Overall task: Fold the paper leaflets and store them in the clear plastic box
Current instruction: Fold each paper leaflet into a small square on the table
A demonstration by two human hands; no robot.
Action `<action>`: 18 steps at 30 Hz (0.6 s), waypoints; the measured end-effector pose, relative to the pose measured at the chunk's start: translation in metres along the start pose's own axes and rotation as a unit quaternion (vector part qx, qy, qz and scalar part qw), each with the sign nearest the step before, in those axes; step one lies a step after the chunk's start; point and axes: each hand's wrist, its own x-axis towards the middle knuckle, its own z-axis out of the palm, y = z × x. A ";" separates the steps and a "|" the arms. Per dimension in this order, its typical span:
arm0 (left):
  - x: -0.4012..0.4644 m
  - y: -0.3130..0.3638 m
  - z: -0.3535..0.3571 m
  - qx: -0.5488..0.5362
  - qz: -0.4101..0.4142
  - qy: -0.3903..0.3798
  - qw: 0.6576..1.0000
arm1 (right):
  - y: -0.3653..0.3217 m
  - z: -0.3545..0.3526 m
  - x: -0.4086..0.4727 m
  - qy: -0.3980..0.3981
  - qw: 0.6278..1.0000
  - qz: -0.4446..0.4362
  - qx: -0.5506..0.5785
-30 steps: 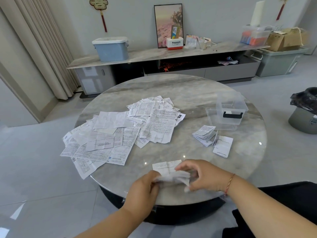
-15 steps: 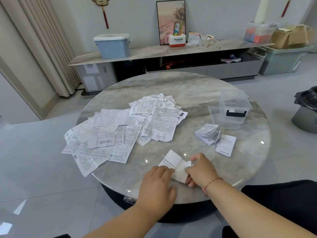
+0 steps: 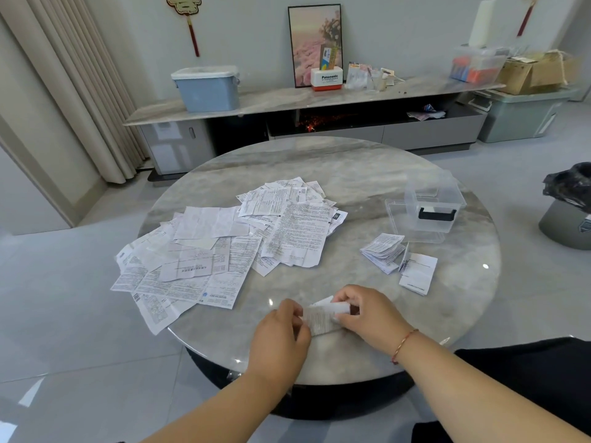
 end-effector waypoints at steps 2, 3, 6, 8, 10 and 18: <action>0.004 0.001 0.002 0.000 -0.016 0.008 1.000 | 0.001 0.008 0.007 0.025 0.999 0.019 -0.013; 0.006 0.001 0.003 0.016 -0.015 0.014 1.000 | 0.001 0.011 0.010 0.029 0.999 0.024 -0.020; 0.011 -0.002 0.005 0.094 -0.016 0.004 0.995 | 0.002 0.016 0.016 0.033 0.998 0.024 -0.047; 0.015 -0.001 0.006 0.125 -0.025 -0.024 0.992 | 0.003 0.016 0.020 0.032 0.996 0.018 -0.076; 0.020 0.001 0.006 0.138 -0.037 -0.044 0.989 | 0.003 0.015 0.022 0.025 0.995 0.007 -0.097; 0.027 0.006 -0.001 0.027 -0.027 -0.077 0.996 | -0.003 0.007 0.019 -0.045 0.971 -0.109 -0.207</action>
